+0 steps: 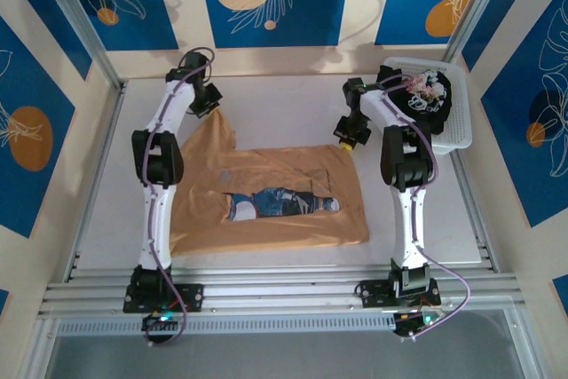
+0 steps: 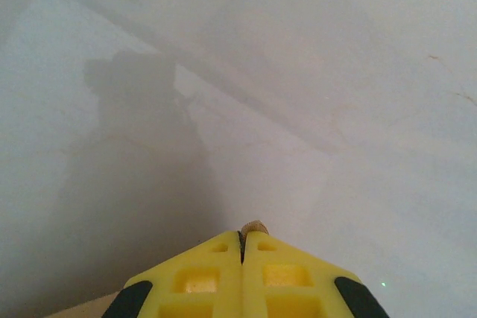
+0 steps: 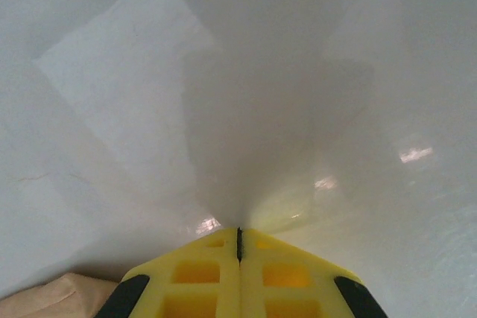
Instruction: Fold and stack the t-shirts
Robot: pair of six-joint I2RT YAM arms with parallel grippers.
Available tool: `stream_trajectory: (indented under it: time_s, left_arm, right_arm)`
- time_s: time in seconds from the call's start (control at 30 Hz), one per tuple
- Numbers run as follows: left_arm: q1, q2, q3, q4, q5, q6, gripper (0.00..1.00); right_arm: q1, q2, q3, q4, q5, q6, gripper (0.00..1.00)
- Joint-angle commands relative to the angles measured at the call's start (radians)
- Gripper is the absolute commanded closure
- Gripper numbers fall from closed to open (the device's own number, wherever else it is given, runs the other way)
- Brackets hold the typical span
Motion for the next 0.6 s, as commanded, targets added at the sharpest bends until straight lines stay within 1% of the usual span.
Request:
stream_trajectory:
  time_s: [0.0, 0.13, 0.37, 0.57]
  left_arm:
    - [0.003, -0.121, 0.006, -0.04, -0.002, 0.045, 1.0]
    - [0.003, -0.181, -0.031, -0.038, -0.015, 0.071, 1.0]
    - [0.006, -0.191, -0.036, -0.108, -0.047, 0.114, 1.0]
    - [0.004, -0.247, -0.112, -0.128, -0.057, 0.134, 1.0]
  right_arm:
    - [0.004, -0.109, -0.037, 0.029, 0.045, -0.026, 1.0]
    - [-0.006, -0.129, -0.039, 0.028, 0.054, -0.033, 1.0]
    - [-0.011, -0.124, -0.04, 0.037, 0.038, -0.031, 1.0]
    - [-0.009, -0.146, -0.086, 0.068, 0.018, -0.034, 1.0]
